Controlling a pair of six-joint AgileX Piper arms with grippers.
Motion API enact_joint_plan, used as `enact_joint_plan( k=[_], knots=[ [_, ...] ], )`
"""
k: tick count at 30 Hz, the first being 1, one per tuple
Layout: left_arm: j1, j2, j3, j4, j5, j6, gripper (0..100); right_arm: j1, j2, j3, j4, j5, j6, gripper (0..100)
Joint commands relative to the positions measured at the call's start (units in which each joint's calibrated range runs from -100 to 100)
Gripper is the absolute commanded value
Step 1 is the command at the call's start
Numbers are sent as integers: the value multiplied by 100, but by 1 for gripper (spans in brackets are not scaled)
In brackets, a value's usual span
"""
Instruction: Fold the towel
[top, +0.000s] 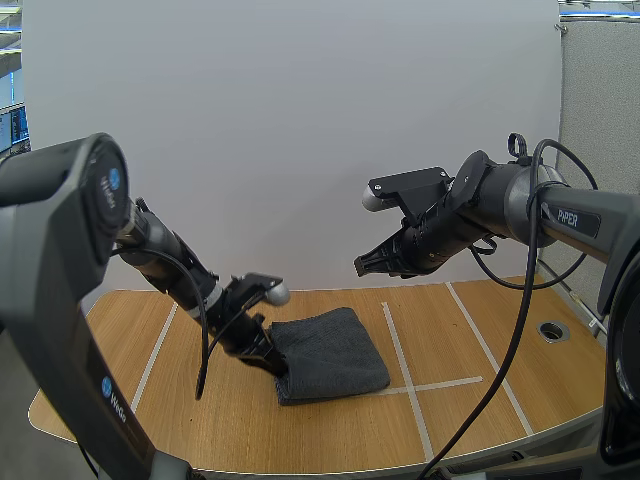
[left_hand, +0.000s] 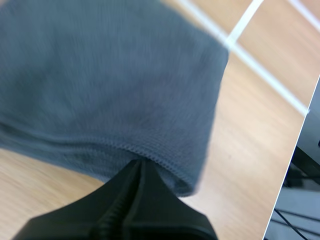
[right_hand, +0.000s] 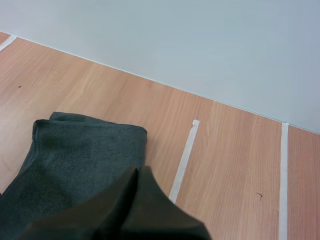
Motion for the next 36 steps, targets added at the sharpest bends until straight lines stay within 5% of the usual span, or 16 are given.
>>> enact_joint_plan(
  k=[1,7,18,36],
  knots=[
    [-4,-1102,-4,-508,517,92,0,-20,-108,-32,-443,84,355,0],
    [-71,-905,8,-724,693,154,0,-20,-359,-32,-527,22,463,0],
    [-559,-88,71,-692,-73,177,0,-20,-666,-32,-527,443,538,0],
    [-533,277,71,-20,-1272,73,0,-20,-1949,-32,-138,3993,91,0]
  ],
)
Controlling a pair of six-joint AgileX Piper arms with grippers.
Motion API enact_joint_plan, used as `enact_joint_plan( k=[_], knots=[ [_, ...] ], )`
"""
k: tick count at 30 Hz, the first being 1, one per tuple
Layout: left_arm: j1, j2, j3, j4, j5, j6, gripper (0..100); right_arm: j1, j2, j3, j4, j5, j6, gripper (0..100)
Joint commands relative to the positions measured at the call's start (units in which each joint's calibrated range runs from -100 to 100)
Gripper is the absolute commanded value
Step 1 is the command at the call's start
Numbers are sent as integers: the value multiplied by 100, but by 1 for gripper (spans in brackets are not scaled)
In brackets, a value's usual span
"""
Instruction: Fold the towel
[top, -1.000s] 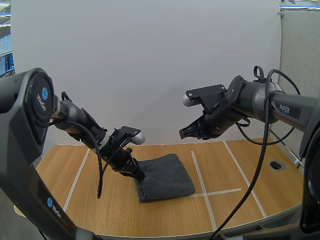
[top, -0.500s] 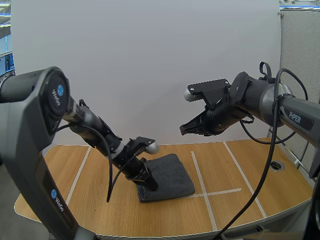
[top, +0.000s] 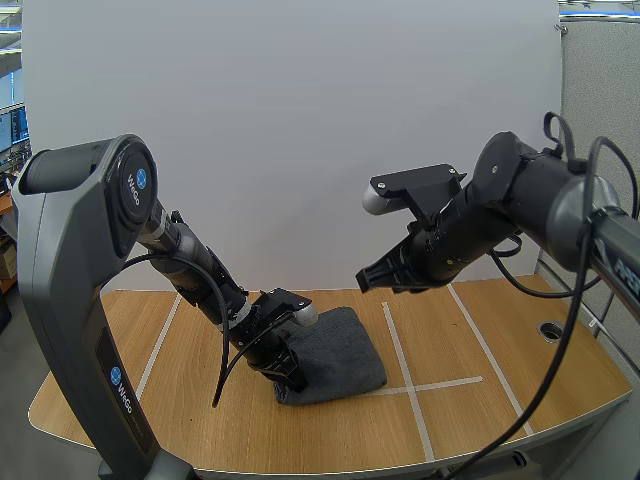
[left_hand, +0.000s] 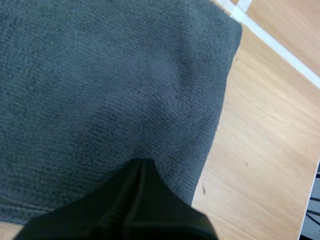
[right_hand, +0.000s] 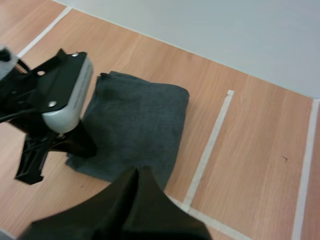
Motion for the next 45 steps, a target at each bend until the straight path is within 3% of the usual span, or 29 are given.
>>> enact_joint_plan(
  k=[1,5,10,14,20,23,26,30,34,39,45],
  knots=[
    [13,19,15,367,-396,-96,0,-20,-939,-32,401,2077,-432,0],
    [117,19,15,423,-234,-96,0,-20,-1364,-32,413,2439,-432,0],
    [358,19,109,481,152,49,0,-20,-1913,-32,393,2439,-432,0],
    [391,19,316,284,47,311,0,-20,-2158,-32,404,2439,-422,0],
    [391,-200,334,-435,1188,733,0,-20,-2221,-32,393,2439,-422,0],
    [391,-644,320,-622,1540,762,12,-20,-2221,-32,393,2439,-432,0],
    [418,-1270,249,-626,1943,705,33,-20,-2289,-32,406,2439,-453,0],
    [584,-1999,208,-626,2274,677,53,-20,-2632,-32,533,2439,-661,0],
    [942,-2384,208,-626,2371,406,69,-20,-2869,-32,470,2439,-698,0],
    [1456,-2383,208,-626,2383,147,97,-20,-2880,-32,440,2439,-679,0],
    [1761,-2156,208,-635,2383,4,100,-20,-2880,-32,562,2439,-679,0]
  ],
)
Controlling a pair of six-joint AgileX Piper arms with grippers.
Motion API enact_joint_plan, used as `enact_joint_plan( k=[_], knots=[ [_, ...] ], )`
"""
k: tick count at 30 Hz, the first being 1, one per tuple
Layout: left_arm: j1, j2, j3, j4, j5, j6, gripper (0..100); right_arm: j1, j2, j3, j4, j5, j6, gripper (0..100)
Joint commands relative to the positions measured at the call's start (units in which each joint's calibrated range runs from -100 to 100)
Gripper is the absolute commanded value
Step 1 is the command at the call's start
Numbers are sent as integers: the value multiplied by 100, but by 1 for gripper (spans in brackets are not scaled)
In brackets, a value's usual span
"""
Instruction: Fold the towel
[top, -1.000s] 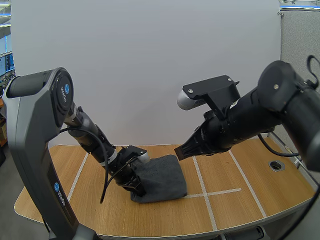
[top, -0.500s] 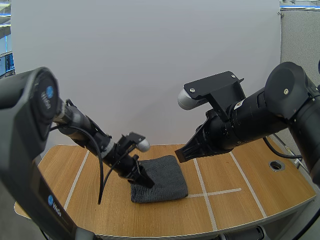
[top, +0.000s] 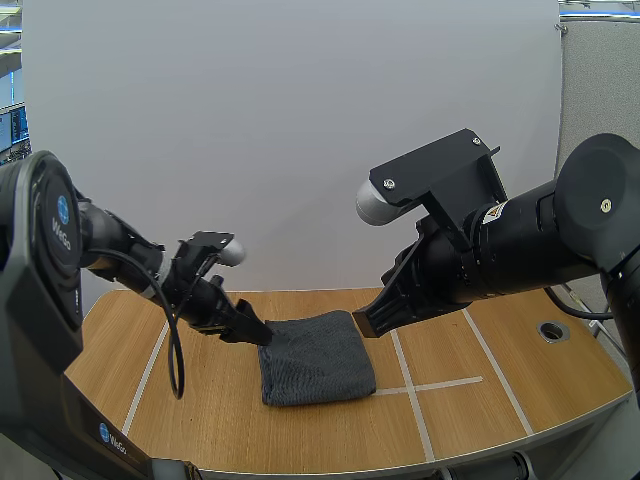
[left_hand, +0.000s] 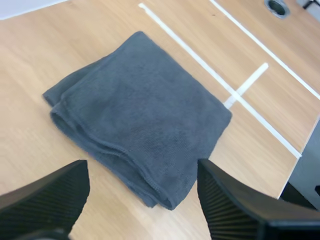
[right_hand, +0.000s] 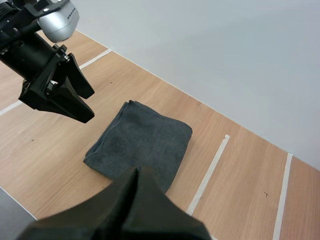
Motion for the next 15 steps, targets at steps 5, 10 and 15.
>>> enact_joint_plan(
  k=[5,10,15],
  knots=[
    [750,1266,-143,-308,153,-499,100,-20,-74,-32,113,2,-57,0],
    [750,2338,-520,-576,153,-646,100,-10,-74,-32,74,2,-57,0],
    [750,3035,-801,-916,153,-723,100,-10,-74,-32,22,2,-57,0]
  ],
)
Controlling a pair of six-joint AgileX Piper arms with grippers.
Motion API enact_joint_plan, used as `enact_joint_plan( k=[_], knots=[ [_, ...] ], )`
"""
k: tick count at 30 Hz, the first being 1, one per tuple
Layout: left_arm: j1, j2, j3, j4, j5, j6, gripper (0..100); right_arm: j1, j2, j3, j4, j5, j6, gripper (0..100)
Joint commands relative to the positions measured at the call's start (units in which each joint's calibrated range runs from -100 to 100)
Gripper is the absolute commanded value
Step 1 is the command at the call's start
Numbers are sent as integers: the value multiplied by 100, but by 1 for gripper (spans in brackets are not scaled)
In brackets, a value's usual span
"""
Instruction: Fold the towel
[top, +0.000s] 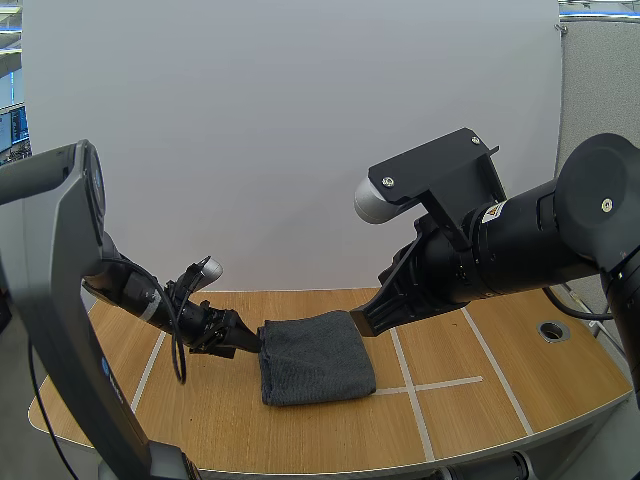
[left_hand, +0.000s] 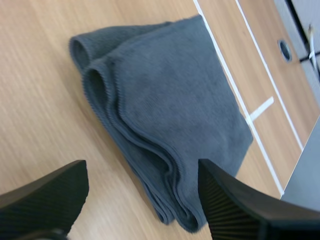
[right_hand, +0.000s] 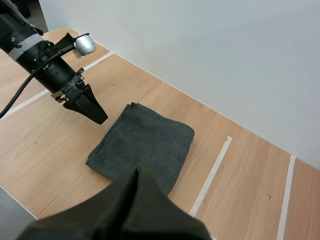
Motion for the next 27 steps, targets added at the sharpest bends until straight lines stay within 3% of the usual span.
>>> enact_joint_plan(
  k=[1,13,27],
  knots=[
    [8,1030,-439,-634,83,-161,100,-10,-47,-32,-71,2,-34,0],
    [-22,1911,-716,-885,83,-171,100,-10,-47,-32,-235,2,-34,0],
    [-471,1970,-662,-729,83,-254,100,-10,-47,-32,-235,2,-34,0]
  ],
)
